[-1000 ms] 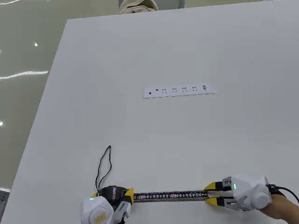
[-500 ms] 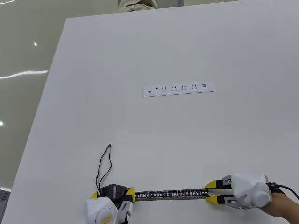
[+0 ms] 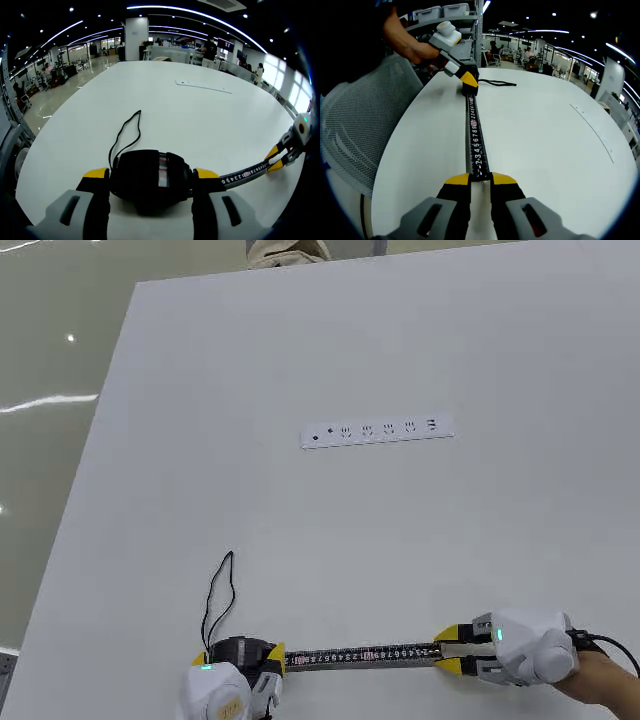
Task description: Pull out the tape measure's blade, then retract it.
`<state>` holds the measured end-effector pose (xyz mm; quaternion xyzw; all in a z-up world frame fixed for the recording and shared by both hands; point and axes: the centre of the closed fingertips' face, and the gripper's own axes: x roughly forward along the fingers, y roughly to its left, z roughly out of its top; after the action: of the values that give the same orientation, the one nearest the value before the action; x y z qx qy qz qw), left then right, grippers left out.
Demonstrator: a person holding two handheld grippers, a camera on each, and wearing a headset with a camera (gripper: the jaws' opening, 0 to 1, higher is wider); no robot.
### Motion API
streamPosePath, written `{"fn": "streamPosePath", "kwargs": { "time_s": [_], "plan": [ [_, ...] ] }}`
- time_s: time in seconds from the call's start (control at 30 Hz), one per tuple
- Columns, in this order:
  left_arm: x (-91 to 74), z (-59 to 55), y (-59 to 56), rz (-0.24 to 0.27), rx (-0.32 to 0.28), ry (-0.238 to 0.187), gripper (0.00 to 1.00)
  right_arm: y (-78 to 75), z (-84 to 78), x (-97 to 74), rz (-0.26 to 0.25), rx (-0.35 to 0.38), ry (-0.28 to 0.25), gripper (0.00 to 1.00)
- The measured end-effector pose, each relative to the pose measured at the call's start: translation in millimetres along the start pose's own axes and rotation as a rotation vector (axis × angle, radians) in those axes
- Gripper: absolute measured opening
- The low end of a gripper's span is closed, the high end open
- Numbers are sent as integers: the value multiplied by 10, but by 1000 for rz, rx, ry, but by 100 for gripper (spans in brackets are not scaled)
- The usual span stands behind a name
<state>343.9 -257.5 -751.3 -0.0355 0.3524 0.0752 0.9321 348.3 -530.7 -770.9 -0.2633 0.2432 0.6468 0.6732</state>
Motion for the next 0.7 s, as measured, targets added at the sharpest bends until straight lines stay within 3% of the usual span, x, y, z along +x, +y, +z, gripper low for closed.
{"fn": "streamPosePath", "kwargs": {
  "time_s": [0.7],
  "plan": [
    [-11,-12,11,-27,-20,14,62,8,52,3,-5,-4,-6,13]
  ]
}}
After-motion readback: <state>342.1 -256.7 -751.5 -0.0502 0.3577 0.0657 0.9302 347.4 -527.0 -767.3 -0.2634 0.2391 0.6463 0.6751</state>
